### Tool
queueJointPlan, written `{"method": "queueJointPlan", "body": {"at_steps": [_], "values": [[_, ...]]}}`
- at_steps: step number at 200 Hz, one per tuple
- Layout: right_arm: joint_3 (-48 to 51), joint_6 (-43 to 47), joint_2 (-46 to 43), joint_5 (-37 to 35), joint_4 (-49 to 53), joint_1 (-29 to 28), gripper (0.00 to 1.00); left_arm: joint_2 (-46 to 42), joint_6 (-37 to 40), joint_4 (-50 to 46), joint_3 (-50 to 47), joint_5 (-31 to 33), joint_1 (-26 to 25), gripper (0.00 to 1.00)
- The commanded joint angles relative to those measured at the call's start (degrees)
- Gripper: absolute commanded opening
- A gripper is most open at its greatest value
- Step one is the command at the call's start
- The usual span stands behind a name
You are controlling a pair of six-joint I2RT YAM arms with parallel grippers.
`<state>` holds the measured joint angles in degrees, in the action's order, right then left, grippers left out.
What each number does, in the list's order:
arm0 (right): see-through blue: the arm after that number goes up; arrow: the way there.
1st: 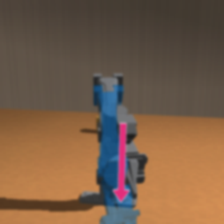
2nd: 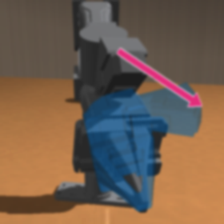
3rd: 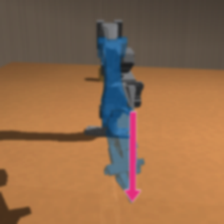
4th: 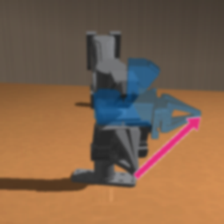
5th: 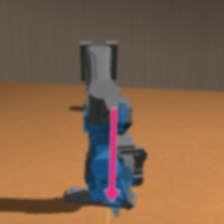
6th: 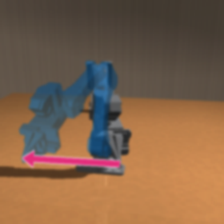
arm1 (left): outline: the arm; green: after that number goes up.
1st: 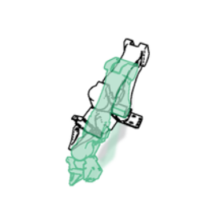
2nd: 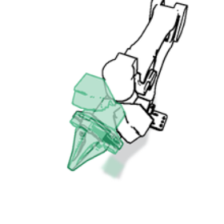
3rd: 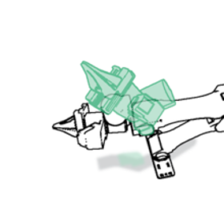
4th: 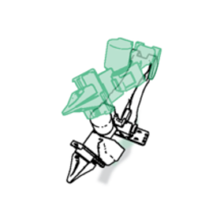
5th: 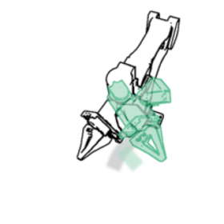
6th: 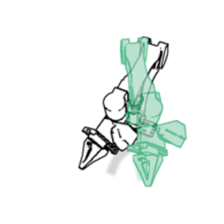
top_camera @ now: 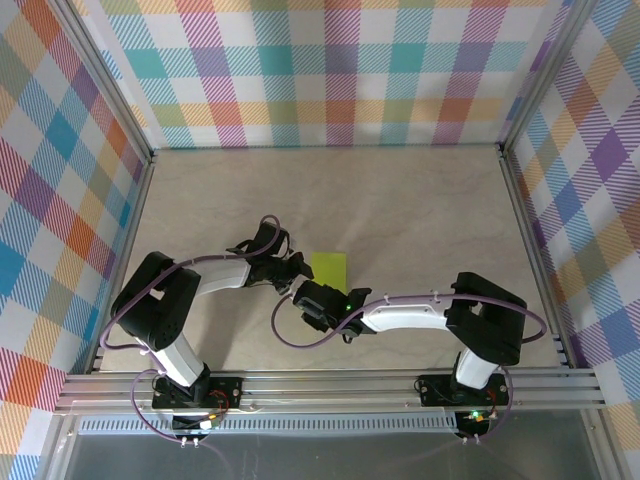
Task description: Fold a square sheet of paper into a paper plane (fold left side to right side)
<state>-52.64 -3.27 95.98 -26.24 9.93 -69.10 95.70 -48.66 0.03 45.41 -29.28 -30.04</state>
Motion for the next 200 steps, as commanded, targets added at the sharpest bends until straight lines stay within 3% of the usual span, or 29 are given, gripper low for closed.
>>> {"method": "queueJointPlan", "body": {"at_steps": [1, 26, 47, 85, 103, 120, 155, 200], "values": [[-1.12, 0.04, 1.17, -0.85, 0.03, -0.12, 0.39, -1.45, -0.88, -1.44, -0.08, 0.45, -0.45, 0.0], [-1.08, -0.9, 1.12, -0.84, 0.77, -0.11, 0.19, -1.61, -0.82, -1.57, 0.01, 0.69, -0.37, 0.0], [-1.17, -2.38, 0.47, -0.92, 1.89, 0.17, 0.0, -2.85, 0.83, -3.85, 0.33, 1.5, 0.0, 0.13], [-0.2, -6.54, -2.72, 8.05, 2.37, 4.16, 0.0, -9.04, 5.22, -9.42, 0.16, 3.58, 3.2, 0.38], [1.25, -8.76, -4.34, 15.66, 1.14, 7.25, 0.0, -11.75, 7.46, -11.86, 0.61, 4.3, 4.52, 0.42], [2.83, -11.68, -5.47, 24.22, -1.4, 10.73, 0.0, -12.1, 8.76, -11.81, 1.35, 3.66, 4.84, 0.42], [5.91, -16.94, -5.6, 38.42, -7.14, 16.16, 0.0, -7.18, 10.77, -10.03, 4.83, -0.46, 4.57, 0.28], [9.17, -20.45, -5.28, 43.89, -11.36, 19.2, 0.0, 1.18, 13.86, -10.73, 11.08, -2.73, 3.18, 0.16]]}}
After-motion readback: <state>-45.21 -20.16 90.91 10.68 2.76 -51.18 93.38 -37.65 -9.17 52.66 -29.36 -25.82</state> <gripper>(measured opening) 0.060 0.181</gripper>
